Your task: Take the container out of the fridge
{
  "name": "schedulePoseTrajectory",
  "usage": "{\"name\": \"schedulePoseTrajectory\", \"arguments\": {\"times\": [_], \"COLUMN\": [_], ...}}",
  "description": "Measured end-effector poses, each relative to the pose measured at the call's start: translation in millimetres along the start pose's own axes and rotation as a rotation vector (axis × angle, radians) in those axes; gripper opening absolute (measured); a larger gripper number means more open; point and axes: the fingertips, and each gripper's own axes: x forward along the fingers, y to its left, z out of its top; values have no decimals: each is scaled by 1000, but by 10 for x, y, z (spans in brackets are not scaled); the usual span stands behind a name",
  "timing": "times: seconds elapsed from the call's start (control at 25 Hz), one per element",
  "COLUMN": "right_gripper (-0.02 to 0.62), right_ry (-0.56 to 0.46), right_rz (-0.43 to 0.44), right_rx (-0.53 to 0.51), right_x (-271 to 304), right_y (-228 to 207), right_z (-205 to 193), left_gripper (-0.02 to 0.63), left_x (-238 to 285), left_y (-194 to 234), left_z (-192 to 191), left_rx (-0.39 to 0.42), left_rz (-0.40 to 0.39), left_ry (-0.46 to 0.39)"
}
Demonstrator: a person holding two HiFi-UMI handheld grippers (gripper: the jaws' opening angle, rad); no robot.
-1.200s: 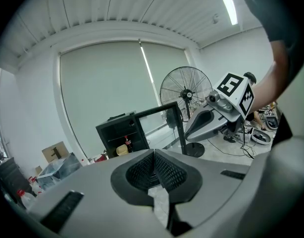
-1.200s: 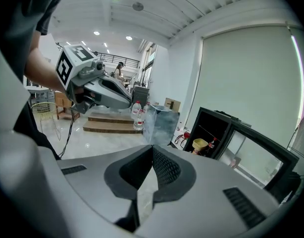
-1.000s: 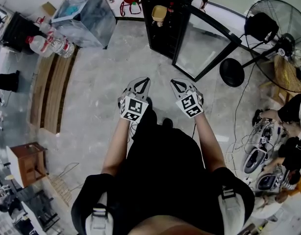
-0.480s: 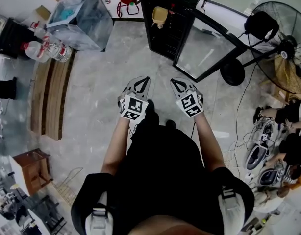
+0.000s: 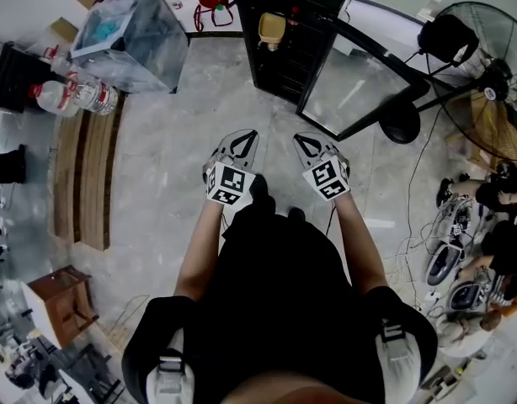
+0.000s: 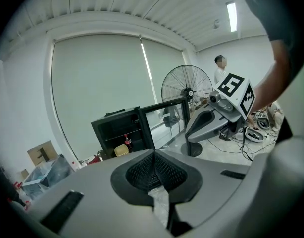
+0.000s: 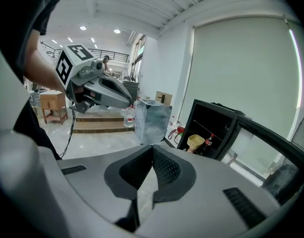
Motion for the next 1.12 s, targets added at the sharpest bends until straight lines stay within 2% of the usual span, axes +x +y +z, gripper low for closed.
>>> {"name": "schedulePoseTrajectory", "arguments": {"times": [0.56,1.12], "right_gripper": [-2,-2], "right_ry": [30,29], "right_rz": [-70,-96], "right_rx": [37,28], "right_x": [326,702], "right_y": [-366,-379], "right_z": [90,317], "left_gripper": [21,21], "left_x": [410,475], "left_y": [359,789], "left_z": [44,-73], "left_rx": [24,39], "left_rz": [-79,-109], "left_ry": [-22,-38]}}
